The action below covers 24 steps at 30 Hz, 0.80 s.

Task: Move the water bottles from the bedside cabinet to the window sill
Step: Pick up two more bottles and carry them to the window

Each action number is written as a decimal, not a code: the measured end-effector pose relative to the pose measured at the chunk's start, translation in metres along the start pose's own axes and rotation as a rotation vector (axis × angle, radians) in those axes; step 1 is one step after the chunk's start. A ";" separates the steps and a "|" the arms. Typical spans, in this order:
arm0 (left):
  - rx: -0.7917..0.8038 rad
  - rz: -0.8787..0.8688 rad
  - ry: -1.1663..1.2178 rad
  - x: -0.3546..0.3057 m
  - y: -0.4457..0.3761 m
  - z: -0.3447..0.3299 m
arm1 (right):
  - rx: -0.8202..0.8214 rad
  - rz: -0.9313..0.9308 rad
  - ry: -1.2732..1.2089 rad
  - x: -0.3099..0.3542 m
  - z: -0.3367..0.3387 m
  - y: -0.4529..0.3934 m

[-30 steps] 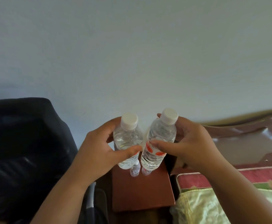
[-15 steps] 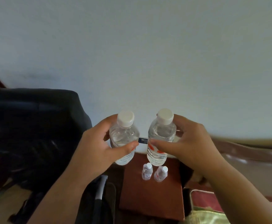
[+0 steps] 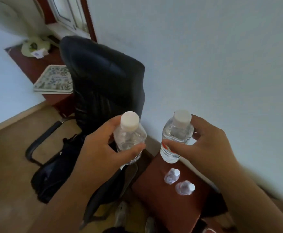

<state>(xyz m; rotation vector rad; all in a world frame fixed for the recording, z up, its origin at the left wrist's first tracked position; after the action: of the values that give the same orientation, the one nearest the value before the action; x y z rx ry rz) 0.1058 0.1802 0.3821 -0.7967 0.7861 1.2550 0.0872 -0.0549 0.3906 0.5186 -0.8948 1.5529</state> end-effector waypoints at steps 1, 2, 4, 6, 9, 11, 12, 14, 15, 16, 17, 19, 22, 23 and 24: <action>-0.022 0.029 -0.013 0.009 0.008 0.007 | 0.037 0.029 -0.014 0.004 -0.012 -0.003; -0.049 0.049 -0.026 0.018 0.017 0.015 | 0.073 0.066 -0.020 0.010 -0.024 -0.005; -0.129 0.095 -0.048 0.034 0.038 0.038 | 0.148 0.136 -0.024 0.025 -0.052 -0.008; -0.220 0.153 -0.047 0.048 0.063 0.067 | 0.223 0.194 -0.040 0.046 -0.082 -0.010; -0.323 0.237 -0.045 0.070 0.104 0.110 | 0.343 0.296 -0.077 0.089 -0.128 -0.008; -0.431 0.262 -0.075 0.080 0.135 0.142 | 0.420 0.359 -0.110 0.121 -0.160 -0.002; -0.482 0.279 -0.090 0.084 0.152 0.159 | 0.456 0.385 -0.131 0.137 -0.177 0.004; -0.560 0.312 -0.121 0.092 0.185 0.189 | 0.519 0.417 -0.182 0.169 -0.212 0.014; -0.602 0.332 -0.126 0.097 0.205 0.204 | 0.556 0.438 -0.200 0.186 -0.230 0.022; -0.651 0.359 -0.126 0.103 0.225 0.219 | 0.593 0.465 -0.211 0.204 -0.249 0.033; -0.699 0.378 -0.131 0.107 0.246 0.233 | 0.621 0.497 -0.222 0.223 -0.266 0.043; -0.780 0.408 -0.178 0.114 0.285 0.258 | 0.681 0.539 -0.260 0.255 -0.301 0.063; -0.882 0.511 -0.243 0.120 0.350 0.282 | 0.818 0.589 -0.307 0.298 -0.345 0.101; -0.931 0.552 -0.254 0.121 0.373 0.288 | 0.864 0.614 -0.313 0.311 -0.357 0.113; -0.985 0.595 -0.271 0.121 0.397 0.292 | 0.914 0.639 -0.317 0.323 -0.368 0.126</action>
<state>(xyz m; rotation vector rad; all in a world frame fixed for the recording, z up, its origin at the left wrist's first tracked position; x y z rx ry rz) -0.2488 0.5434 0.3935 -1.1652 0.1208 2.2962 -0.0380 0.4355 0.3817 1.2341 -0.5485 2.5161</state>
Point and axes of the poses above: each hand's wrist, its own y-axis away from the middle knuckle, its own z-axis out of the back of the hand, x = y × z, the point moved 9 cm from there along -y, towards the middle knuckle, and after that the axes turned 9 degrees about z, right-handed, at the moved point
